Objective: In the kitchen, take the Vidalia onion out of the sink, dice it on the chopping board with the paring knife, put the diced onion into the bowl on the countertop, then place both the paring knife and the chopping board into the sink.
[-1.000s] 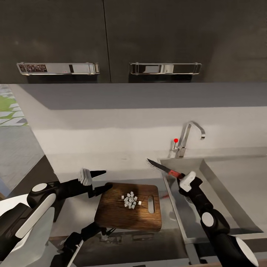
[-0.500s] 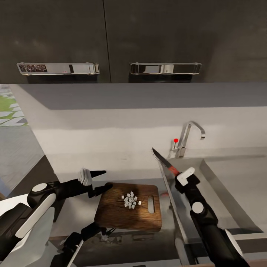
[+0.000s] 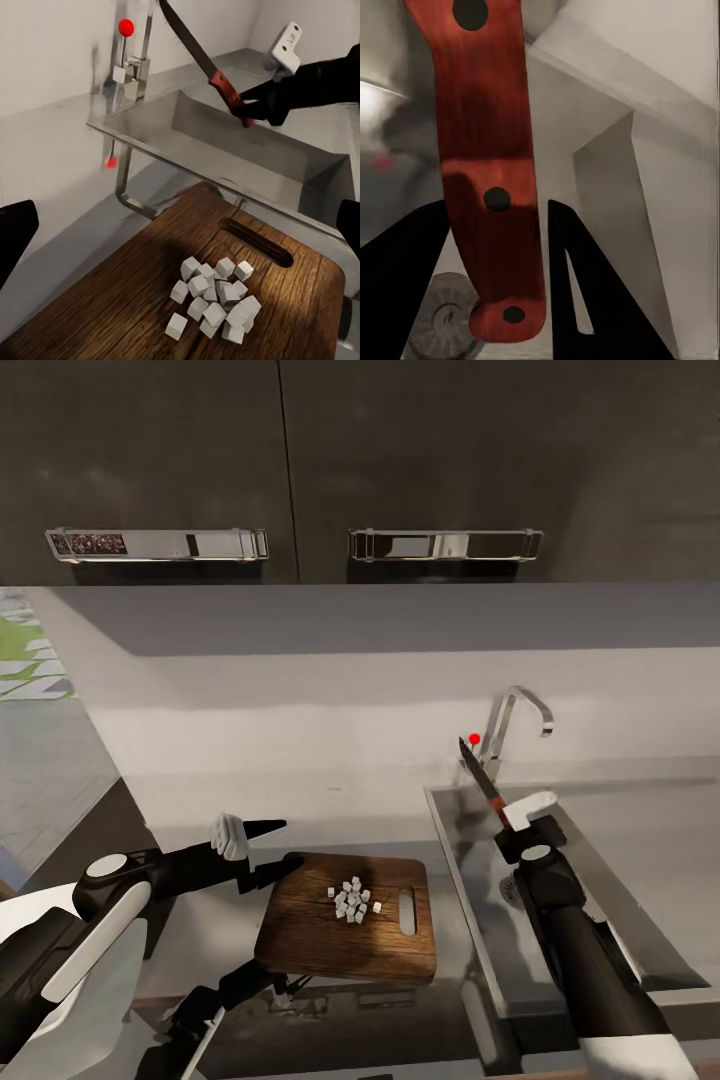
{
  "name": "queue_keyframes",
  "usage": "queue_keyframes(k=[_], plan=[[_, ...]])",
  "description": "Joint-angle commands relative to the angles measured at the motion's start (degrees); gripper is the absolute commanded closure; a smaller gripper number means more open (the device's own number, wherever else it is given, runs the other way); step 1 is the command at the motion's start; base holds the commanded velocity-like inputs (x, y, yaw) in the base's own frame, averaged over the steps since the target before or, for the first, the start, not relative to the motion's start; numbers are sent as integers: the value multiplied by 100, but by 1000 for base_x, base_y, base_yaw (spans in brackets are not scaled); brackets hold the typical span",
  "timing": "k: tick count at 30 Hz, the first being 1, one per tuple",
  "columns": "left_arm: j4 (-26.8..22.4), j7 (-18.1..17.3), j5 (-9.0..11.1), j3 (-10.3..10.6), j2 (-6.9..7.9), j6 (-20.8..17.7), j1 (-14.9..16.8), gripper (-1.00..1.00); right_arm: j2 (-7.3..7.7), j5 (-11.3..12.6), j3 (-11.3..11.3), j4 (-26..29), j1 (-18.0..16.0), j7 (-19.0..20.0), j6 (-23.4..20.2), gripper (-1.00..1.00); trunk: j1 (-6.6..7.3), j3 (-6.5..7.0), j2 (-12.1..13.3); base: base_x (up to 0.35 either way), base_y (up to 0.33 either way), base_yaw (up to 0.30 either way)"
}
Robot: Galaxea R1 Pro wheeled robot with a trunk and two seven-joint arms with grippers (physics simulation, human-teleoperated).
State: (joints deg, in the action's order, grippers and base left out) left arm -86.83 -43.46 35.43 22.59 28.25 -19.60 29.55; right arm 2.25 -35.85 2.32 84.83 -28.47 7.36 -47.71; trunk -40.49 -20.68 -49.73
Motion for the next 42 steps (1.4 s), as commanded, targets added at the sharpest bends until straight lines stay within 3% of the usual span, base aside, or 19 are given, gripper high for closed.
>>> queue_keyframes(k=[1, 12, 18, 26, 42], plan=[[-1, 4, 60, 9, 5, -53, 7, -100, 4, -33, -34, 7, -26, 51, -91, 100, -1, -7, -6, 0, 0, 0], [-1, -4, 60, 9, 5, -53, 7, -100, 4, 211, -300, 3, -130, 87, -923, 100, -1, -7, -6, 0, 0, 0], [-1, -4, 60, 9, 5, -53, 7, -100, 5, 220, -773, -12, -132, 537, -1076, 100, -1, -7, -6, 0, 0, 0], [-1, -4, 60, 9, 5, -53, 7, -100, 4, 219, -848, -242, -133, 615, -1127, 100, -1, -7, -6, 0, 0, 0], [-12, -13, 60, 0, 19, -54, 7, -100, 5, 219, -873, -1465, -165, 626, -1122, 100, -1, -7, -6, 0, 0, 0]])
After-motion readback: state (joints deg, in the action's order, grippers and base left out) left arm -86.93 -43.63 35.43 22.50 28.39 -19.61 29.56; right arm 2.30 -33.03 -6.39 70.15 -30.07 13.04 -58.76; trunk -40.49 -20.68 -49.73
